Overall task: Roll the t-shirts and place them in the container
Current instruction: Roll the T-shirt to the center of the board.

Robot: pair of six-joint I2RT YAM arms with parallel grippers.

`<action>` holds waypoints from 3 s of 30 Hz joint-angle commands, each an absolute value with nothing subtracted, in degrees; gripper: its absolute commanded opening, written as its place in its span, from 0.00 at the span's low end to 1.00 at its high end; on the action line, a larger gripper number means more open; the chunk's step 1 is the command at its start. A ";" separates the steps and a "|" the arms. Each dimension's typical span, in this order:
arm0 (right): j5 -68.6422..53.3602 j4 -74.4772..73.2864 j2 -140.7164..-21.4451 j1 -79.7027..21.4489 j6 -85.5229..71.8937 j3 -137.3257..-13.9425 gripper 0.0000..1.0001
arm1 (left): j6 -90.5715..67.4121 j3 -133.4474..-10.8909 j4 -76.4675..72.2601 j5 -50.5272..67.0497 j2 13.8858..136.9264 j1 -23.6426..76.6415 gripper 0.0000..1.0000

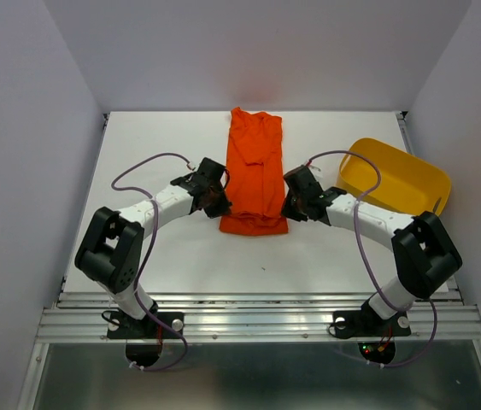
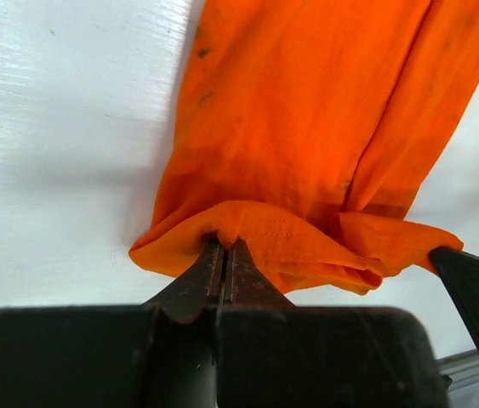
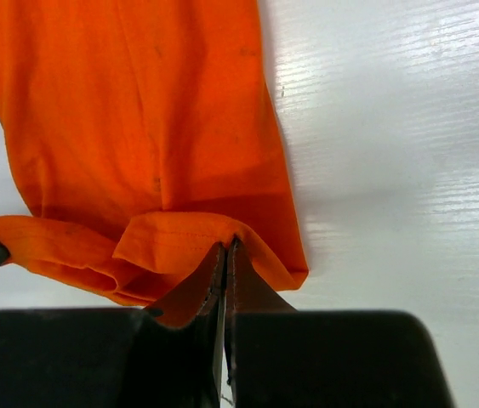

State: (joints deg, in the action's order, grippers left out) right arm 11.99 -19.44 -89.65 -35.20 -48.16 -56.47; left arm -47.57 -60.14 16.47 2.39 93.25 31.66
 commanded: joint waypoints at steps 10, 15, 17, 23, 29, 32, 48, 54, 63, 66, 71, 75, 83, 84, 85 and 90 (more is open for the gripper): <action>12.57 -18.55 -93.16 -33.05 -47.29 -60.03 0.01 | -45.88 -62.13 15.82 0.62 96.05 30.32 0.00; 12.13 -18.54 -94.13 -33.05 -47.02 -61.96 0.25 | -44.39 -64.16 16.87 -1.57 98.08 30.23 0.11; 12.22 -18.63 -92.82 -33.05 -46.76 -62.14 0.32 | -44.38 -65.21 18.45 -3.16 97.74 30.23 0.42; 10.91 -18.81 -87.28 -33.05 -46.76 -59.25 0.40 | -44.56 -64.78 20.04 -7.38 90.89 30.32 0.73; 12.12 -19.59 -82.88 -37.61 -48.34 -54.76 0.35 | -45.09 -59.95 18.82 -6.69 84.99 31.90 0.38; 12.22 -19.34 -83.93 -40.68 -49.57 -54.14 0.23 | -45.44 -57.66 16.88 -3.88 84.99 34.36 0.09; 9.23 -18.37 -99.75 -41.31 -44.83 -67.49 0.12 | -42.10 -61.87 13.89 -7.11 96.06 34.81 0.00; 7.82 -18.72 -107.65 -38.58 -43.42 -72.07 0.12 | -41.75 -61.44 12.30 -8.00 100.10 33.31 0.00; 9.14 -20.21 -109.26 -38.06 -41.92 -73.91 0.11 | -40.96 -61.17 13.88 -9.84 99.41 31.73 0.00; 9.84 -20.57 -104.08 -38.06 -41.49 -73.74 0.13 | -40.17 -61.87 14.76 -9.93 97.57 31.64 0.00; 12.30 -21.27 -93.54 -36.92 -41.31 -69.63 0.18 | -39.81 -61.00 14.50 -7.91 89.67 31.64 0.00; 8.89 -21.27 -88.51 -34.37 -43.15 -62.51 0.24 | -40.43 -58.37 14.68 -6.33 84.82 31.46 0.13; 0.44 -13.72 -82.18 -33.75 -50.97 -48.35 0.56 | -44.21 -47.03 7.92 -0.26 80.42 30.59 0.78; -2.00 -12.67 -81.92 -33.23 -51.76 -47.21 0.56 | -44.38 -46.24 7.39 0.35 80.59 30.32 0.78; -2.46 -10.83 -81.65 -33.22 -52.99 -45.11 0.56 | -44.56 -45.27 6.43 1.66 81.03 30.06 0.76; -2.73 -8.88 -83.14 -33.22 -54.14 -43.16 0.56 | -45.09 -42.63 3.26 2.11 82.44 28.74 0.61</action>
State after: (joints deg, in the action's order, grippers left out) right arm -0.71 -15.07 -84.23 -33.43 -51.57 -43.48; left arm -44.31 -43.51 8.12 0.69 82.32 29.71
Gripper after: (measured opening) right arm 0.561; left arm 0.636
